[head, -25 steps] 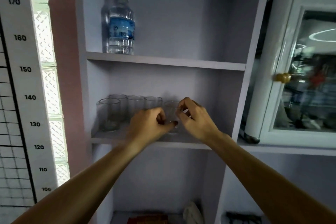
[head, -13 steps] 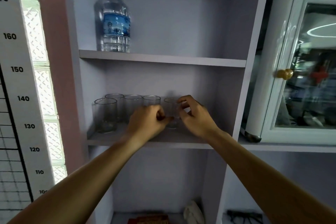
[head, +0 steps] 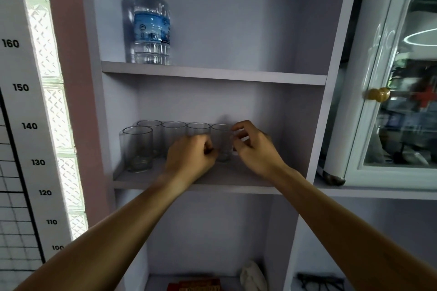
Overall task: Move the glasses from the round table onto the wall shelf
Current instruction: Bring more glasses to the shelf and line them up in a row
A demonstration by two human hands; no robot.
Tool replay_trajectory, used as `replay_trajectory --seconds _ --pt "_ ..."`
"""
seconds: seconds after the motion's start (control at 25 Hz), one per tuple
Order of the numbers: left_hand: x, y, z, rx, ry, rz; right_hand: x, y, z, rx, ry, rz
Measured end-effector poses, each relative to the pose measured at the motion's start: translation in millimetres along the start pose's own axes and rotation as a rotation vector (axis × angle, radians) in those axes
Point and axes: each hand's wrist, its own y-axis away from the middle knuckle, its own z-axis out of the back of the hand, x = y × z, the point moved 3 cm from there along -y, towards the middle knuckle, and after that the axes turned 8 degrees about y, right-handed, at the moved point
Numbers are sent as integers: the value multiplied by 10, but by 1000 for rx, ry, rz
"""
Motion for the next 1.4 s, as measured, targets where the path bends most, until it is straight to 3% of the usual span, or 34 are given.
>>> replay_trajectory --seconds 0.16,0.28,0.4,0.48,0.72,0.88,1.2,1.4 --pt "107 127 163 -31 31 16 49 -49 -12 -144 25 -9" --pt "301 275 379 -41 -1 -6 278 -103 -155 -246 97 171" --pt "465 434 653 -74 -28 -61 642 -144 -525 -117 100 454" --pt "550 544 842 -105 -51 -84 821 -196 -793 -12 51 527" --pt "658 727 1122 -119 -68 -41 1001 -313 -1266 162 -72 457" --pt "624 748 1124 -160 -95 -41 1007 -294 -1219 111 -25 479" --pt "94 570 704 -228 8 -200 705 -55 -431 26 -3 352" --pt "-317 446 195 -130 163 -229 283 129 103 -19 90 224"
